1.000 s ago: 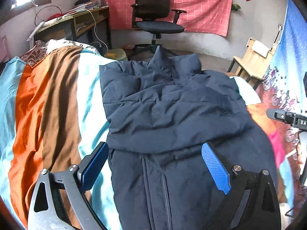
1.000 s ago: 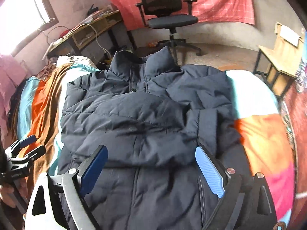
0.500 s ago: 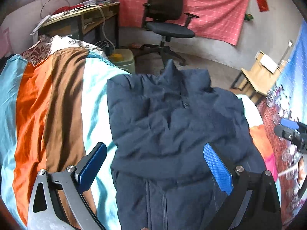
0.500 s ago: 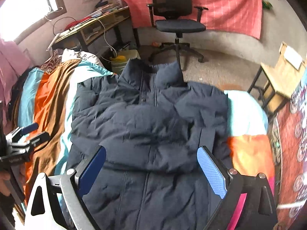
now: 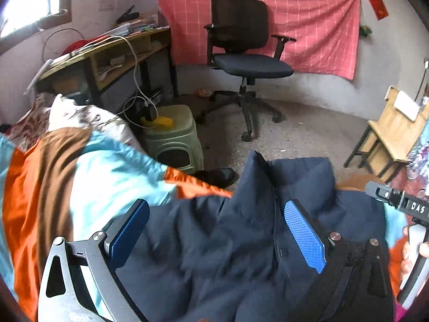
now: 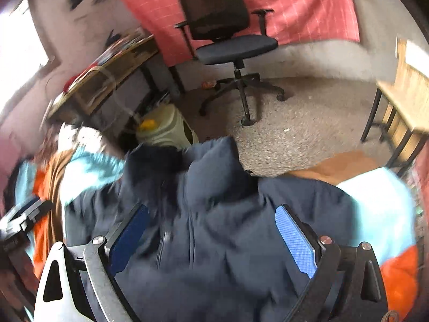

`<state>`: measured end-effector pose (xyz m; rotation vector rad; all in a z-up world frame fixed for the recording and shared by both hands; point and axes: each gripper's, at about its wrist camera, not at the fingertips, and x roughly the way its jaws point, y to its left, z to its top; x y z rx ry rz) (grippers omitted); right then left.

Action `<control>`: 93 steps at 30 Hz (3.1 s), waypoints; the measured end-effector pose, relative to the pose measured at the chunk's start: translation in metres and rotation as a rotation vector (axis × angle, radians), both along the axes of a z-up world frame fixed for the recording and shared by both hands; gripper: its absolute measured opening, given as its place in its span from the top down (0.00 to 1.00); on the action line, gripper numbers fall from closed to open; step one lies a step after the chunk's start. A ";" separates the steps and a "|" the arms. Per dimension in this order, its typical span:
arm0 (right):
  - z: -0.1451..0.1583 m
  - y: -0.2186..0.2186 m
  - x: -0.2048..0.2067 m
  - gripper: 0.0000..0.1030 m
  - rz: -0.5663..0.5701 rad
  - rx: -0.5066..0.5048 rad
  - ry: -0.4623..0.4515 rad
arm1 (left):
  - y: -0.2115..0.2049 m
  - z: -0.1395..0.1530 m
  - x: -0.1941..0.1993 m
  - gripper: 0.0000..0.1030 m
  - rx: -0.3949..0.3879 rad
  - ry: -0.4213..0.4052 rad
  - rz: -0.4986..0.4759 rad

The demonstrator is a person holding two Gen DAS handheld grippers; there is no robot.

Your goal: Fold large clothes

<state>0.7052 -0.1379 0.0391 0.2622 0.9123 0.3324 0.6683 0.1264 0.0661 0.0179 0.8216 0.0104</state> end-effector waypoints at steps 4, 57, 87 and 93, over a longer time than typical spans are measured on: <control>-0.033 -0.006 0.058 0.07 -0.067 0.102 0.041 | -0.013 -0.020 0.043 0.04 0.043 0.000 0.050; -0.066 0.004 -0.252 0.90 0.136 -0.135 -0.278 | -0.019 -0.064 -0.238 0.99 0.019 -0.238 -0.292; -0.081 0.012 -0.251 0.86 0.111 -0.224 -0.399 | -0.007 -0.061 -0.139 0.86 -0.268 -0.139 -0.282; -0.060 -0.015 -0.266 0.78 0.075 -0.168 -0.449 | -0.011 -0.070 -0.144 0.86 -0.220 -0.165 -0.322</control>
